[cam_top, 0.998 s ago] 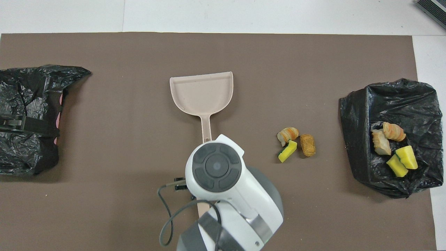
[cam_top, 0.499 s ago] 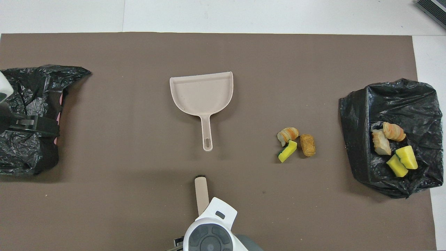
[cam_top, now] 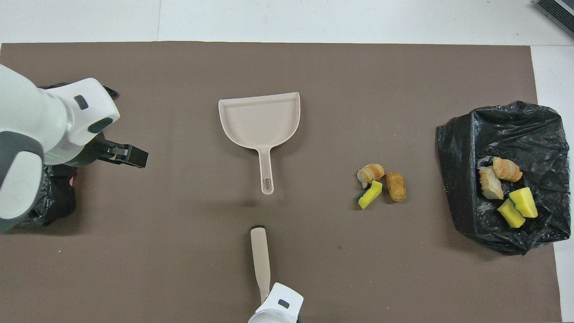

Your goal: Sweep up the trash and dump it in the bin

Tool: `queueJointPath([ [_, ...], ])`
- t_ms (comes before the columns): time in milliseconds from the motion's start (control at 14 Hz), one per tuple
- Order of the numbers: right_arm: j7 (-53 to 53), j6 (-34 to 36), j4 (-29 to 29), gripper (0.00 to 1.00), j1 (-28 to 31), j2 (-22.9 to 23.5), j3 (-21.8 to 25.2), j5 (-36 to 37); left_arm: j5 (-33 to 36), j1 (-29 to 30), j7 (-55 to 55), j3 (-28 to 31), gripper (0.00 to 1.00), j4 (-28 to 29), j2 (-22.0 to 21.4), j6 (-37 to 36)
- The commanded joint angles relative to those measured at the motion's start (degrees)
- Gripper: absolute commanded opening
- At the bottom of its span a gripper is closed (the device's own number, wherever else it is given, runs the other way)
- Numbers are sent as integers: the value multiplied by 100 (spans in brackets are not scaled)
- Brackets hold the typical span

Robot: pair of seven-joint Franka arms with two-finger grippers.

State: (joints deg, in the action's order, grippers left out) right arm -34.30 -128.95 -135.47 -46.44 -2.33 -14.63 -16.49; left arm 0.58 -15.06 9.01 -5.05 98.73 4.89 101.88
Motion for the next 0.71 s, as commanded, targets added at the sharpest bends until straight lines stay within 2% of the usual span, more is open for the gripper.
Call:
queueJointPath([
  [0,99,-384,-102,0,-6,39,22,-135,109,-383,678,74,100,32,283,358],
  [357,169,-298,21,0,56,66,48,-30,144,-1024,1681,74,100,-135,1021,895],
  [499,178,122,169,0,82,-13,83,-21,153,-1306,2042,83,100,-266,1223,921],
  [642,169,675,179,0,301,-459,84,136,197,-1569,2497,83,100,-416,1417,957],
])
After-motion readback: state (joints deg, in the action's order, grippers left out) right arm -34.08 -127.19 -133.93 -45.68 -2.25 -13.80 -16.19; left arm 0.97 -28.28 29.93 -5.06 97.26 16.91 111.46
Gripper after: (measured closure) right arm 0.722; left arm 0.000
